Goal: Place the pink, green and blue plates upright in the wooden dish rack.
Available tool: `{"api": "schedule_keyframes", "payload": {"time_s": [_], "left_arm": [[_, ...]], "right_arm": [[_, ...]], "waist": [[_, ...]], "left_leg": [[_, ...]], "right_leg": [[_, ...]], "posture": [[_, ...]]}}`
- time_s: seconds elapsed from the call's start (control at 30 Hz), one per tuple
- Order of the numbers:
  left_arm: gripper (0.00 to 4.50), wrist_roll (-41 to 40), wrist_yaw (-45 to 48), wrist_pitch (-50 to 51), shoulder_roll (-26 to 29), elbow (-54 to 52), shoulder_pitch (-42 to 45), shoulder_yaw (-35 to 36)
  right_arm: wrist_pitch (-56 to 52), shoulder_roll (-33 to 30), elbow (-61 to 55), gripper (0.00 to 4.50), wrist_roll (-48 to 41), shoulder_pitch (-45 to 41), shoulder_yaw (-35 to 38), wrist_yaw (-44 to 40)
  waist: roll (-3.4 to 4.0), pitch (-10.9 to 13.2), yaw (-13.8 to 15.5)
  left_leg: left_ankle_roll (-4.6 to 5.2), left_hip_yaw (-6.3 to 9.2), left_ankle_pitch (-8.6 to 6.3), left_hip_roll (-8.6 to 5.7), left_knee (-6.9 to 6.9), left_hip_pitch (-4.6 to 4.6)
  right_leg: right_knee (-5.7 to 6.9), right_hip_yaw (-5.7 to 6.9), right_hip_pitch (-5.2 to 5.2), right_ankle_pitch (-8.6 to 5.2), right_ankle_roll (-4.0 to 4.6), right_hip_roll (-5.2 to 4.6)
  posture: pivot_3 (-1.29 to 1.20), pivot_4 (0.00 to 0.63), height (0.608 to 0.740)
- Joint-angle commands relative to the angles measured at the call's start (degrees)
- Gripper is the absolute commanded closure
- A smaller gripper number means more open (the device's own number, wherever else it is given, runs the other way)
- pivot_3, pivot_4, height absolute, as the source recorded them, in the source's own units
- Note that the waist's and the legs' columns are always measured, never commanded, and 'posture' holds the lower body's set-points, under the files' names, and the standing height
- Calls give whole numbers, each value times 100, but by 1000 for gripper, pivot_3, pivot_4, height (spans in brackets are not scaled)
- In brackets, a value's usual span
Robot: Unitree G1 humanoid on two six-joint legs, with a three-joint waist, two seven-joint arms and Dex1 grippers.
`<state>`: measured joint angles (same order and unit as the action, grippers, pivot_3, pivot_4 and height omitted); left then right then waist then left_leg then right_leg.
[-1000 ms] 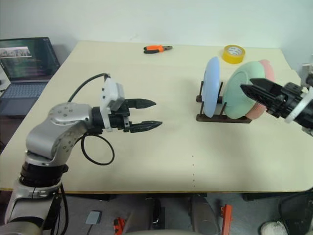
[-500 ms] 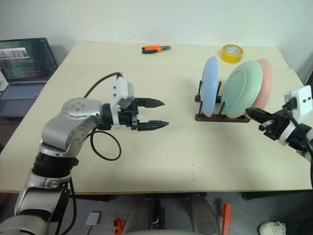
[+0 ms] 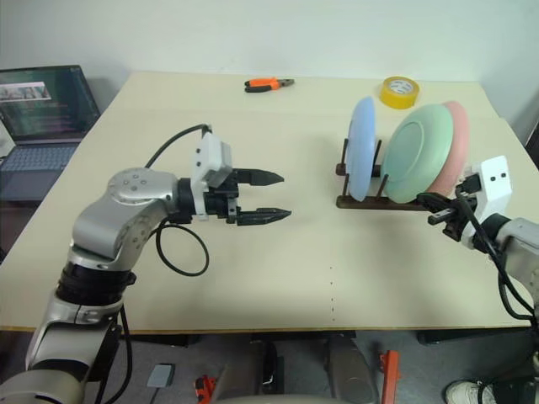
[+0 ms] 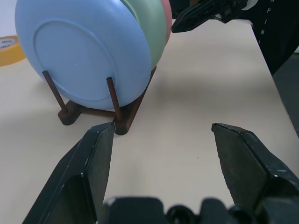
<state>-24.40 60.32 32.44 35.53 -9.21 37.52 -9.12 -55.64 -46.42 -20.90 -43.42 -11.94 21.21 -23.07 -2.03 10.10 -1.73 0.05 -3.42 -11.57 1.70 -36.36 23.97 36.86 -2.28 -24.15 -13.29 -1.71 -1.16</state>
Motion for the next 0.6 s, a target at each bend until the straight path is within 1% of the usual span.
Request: {"api": "schedule_keyframes", "payload": {"time_s": [0.03, 0.27, 0.6], "left_arm": [[845, -16, -50, 7, 23, -259, 11, 86], [845, -12, -59, 4, 66, -286, -31, 108], [845, -13, -49, -13, 65, -272, -10, 86]], "right_arm": [[141, -13, -18, 4468, 163, -111, 63, 12], [124, -118, 79, 4468, 352, -21, 127, -171], [166, 107, 155, 4468, 636, -116, -4, -89]], "waist": [[0, 0, 3], [0, 0, 0], [0, 0, 0]], "left_leg": [[0, 1, 0, 0, 0, 0], [0, 1, 0, 1, 0, -1], [0, 1, 0, 1, 0, -1]], "right_leg": [[0, 0, 1, 0, 0, 0], [2, 1, 1, 1, -2, 0], [2, 1, 1, 1, -2, 1]], "posture": [[0, 150, 740], [0, 150, 740], [0, 150, 740]]}}
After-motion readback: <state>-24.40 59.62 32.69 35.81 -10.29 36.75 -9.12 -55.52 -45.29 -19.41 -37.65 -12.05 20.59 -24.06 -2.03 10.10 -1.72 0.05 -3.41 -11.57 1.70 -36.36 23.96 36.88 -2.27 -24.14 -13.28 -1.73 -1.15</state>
